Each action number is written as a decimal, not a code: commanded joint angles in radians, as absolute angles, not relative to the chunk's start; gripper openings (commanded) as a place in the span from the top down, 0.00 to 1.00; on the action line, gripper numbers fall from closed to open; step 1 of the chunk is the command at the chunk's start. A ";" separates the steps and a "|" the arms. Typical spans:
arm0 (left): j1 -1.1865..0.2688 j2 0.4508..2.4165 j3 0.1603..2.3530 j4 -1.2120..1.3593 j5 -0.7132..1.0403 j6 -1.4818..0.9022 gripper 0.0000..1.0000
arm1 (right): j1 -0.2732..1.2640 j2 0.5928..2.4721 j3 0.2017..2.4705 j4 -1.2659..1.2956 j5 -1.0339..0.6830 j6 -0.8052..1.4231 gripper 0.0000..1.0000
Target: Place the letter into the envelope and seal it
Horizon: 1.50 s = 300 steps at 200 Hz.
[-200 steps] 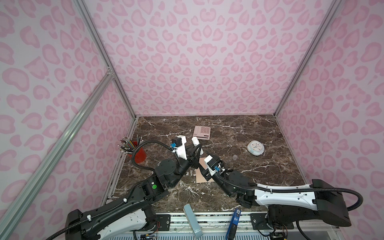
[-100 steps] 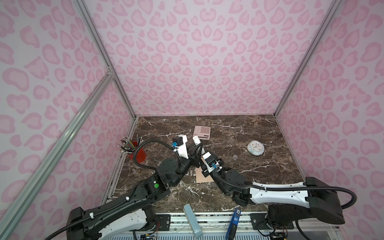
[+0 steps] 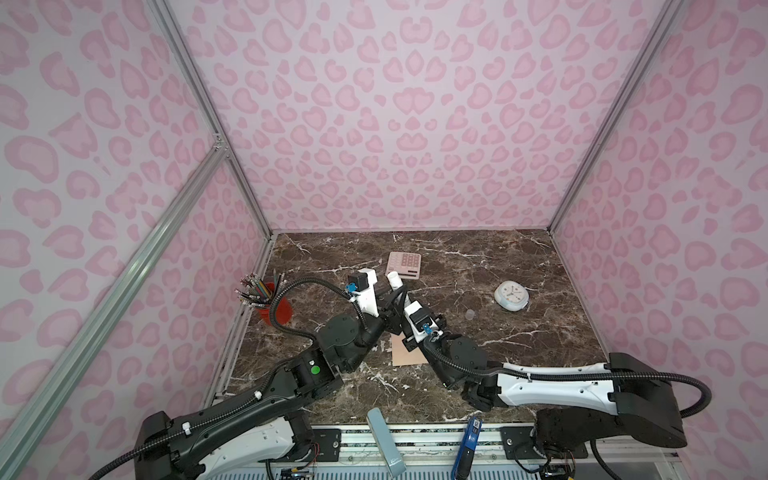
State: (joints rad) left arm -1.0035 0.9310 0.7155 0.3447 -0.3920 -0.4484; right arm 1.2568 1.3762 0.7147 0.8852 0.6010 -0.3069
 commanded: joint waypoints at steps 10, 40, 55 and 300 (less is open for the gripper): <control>-1.003 0.921 0.725 0.376 -0.398 -0.442 0.95 | 1.255 1.386 0.714 0.883 0.601 -0.291 0.62; -1.003 0.918 0.726 0.372 -0.399 -0.439 0.95 | 1.249 1.385 0.709 0.886 0.600 -0.279 0.69; -1.003 0.918 0.727 0.370 -0.399 -0.436 0.95 | 1.249 1.385 0.709 0.887 0.598 -0.280 0.70; -0.922 0.636 0.600 0.290 0.541 -0.469 0.95 | 1.176 0.972 0.748 0.356 -0.279 0.129 0.90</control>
